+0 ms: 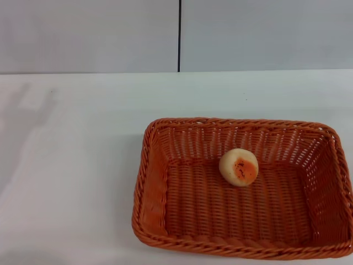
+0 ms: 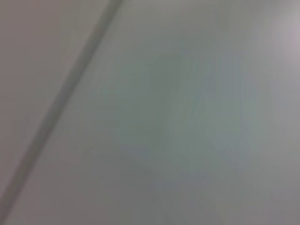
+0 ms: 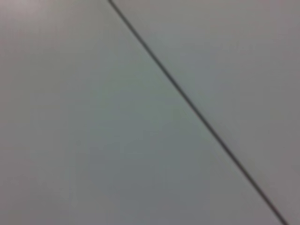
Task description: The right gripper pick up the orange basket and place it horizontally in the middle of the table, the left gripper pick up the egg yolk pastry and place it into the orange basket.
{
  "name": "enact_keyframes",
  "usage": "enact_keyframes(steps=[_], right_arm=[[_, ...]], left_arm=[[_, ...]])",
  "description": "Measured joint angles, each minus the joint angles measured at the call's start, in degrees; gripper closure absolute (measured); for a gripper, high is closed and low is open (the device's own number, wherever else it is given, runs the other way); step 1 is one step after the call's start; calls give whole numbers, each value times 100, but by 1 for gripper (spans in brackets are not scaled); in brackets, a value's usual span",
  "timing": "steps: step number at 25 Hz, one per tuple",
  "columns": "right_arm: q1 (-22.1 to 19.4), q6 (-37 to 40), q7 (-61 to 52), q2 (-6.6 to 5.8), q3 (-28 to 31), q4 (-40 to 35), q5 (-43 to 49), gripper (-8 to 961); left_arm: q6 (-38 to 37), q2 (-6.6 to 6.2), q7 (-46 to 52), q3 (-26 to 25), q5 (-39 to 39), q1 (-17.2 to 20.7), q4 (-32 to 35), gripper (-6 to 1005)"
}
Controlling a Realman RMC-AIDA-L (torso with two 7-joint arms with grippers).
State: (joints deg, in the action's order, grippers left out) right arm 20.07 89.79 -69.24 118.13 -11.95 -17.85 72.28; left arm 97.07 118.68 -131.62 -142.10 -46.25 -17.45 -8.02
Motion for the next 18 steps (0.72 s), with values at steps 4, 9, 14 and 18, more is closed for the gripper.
enact_keyframes(steps=[4, 9, 14, 18], right_arm=[[21, -94, 138, 31, 334, 6, -4, 425], [39, -151, 293, 47, 578, 10, -6, 425], [78, -156, 511, 52, 1062, 128, -12, 425], [138, -423, 528, 36, 1281, 134, -13, 425]], left_arm=[[-66, 7, -141, -218, 705, -133, 374, 245], [-233, 4, -144, -240, 1070, -235, 413, 294], [-370, -1, -146, -242, 1231, -343, 437, 316], [-499, -16, -143, -246, 1243, -387, 365, 319]])
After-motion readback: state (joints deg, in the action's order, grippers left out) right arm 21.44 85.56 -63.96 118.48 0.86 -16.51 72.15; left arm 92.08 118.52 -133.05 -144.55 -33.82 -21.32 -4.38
